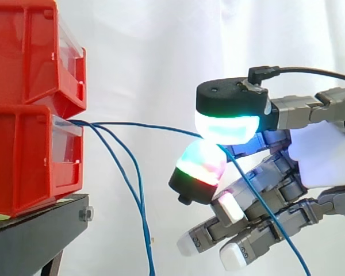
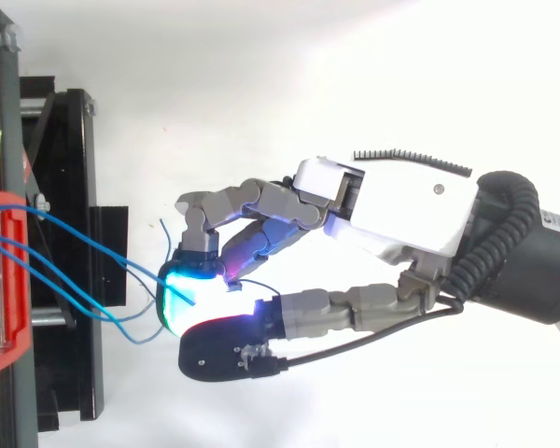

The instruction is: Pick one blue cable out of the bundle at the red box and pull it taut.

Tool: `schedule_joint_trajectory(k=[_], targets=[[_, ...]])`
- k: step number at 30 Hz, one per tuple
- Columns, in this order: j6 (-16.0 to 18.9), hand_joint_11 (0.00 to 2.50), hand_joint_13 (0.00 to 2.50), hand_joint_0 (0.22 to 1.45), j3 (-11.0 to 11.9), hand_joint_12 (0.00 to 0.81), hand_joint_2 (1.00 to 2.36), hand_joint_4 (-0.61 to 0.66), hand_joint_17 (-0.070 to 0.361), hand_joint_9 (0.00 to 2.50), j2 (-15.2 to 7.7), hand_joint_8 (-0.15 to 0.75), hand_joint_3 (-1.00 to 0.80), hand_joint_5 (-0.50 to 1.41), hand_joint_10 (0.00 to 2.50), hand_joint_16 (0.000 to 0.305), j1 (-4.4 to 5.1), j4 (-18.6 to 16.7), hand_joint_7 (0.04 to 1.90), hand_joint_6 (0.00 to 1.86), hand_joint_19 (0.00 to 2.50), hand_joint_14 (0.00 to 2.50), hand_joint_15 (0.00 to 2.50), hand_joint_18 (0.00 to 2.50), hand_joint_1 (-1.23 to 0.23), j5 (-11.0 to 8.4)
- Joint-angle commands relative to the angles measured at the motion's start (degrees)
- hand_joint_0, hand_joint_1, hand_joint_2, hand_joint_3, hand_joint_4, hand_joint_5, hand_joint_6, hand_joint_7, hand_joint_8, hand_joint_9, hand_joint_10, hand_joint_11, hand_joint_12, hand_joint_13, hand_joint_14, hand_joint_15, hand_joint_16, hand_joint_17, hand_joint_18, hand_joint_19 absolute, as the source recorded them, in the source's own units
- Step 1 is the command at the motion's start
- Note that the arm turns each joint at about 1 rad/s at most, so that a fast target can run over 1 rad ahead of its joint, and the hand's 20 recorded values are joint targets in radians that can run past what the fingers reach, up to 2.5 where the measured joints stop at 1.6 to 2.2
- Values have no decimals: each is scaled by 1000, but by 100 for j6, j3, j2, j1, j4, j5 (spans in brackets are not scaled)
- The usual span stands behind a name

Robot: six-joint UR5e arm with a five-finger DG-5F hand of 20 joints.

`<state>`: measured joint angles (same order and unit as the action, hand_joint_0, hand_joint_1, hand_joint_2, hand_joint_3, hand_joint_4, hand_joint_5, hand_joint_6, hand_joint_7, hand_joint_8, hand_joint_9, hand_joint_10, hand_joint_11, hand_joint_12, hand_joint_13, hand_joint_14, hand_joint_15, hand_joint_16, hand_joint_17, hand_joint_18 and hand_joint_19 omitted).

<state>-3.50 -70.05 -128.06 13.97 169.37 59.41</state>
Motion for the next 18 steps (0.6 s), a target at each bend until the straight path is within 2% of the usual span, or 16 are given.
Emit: schedule_joint_trajectory(k=[1,18], targets=[[-1,975,322,638,0,401,1032,-60,128,833,0,357,67,-179,18,57,1,0,1094,846,376,5,155,553,-803,0],[-1,964,328,637,0,403,1031,-55,128,835,0,359,68,-178,18,57,1,0,1094,847,379,5,159,560,-802,0]])
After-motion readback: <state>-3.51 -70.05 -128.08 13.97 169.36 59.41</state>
